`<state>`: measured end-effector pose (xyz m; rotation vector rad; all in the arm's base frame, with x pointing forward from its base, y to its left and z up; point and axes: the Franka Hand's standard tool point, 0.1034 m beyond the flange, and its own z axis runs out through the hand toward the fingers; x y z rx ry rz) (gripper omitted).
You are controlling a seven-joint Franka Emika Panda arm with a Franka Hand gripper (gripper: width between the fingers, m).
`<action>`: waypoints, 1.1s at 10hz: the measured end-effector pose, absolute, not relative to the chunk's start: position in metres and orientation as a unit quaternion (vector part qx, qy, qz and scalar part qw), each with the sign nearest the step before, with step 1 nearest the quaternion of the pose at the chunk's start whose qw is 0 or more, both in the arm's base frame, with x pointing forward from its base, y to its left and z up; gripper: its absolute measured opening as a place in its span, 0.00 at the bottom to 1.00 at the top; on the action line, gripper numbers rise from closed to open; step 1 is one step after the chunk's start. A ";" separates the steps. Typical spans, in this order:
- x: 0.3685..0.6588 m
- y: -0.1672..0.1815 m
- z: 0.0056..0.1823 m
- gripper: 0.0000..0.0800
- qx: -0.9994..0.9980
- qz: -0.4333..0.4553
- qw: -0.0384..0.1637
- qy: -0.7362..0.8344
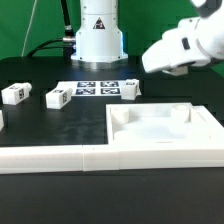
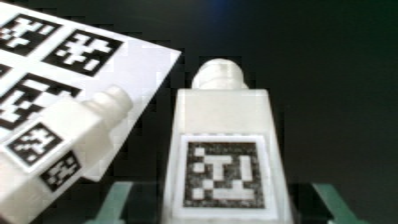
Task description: Assemble one leg
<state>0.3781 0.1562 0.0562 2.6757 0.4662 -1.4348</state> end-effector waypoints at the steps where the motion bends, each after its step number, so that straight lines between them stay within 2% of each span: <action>1: 0.377 0.156 0.056 0.37 0.871 -0.467 0.035 0.152; 4: 0.394 0.158 0.052 0.37 0.916 -0.367 0.019 0.159; 7: 0.434 0.143 0.064 0.37 0.945 -0.261 -0.011 0.195; 9: 0.447 0.139 0.062 0.37 0.963 -0.181 -0.020 0.201; 11: 0.446 0.135 0.062 0.37 0.973 -0.113 -0.021 0.200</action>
Offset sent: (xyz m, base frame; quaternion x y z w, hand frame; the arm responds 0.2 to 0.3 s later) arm 0.0000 0.0000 0.0000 0.0000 0.2377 0.0000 0.9713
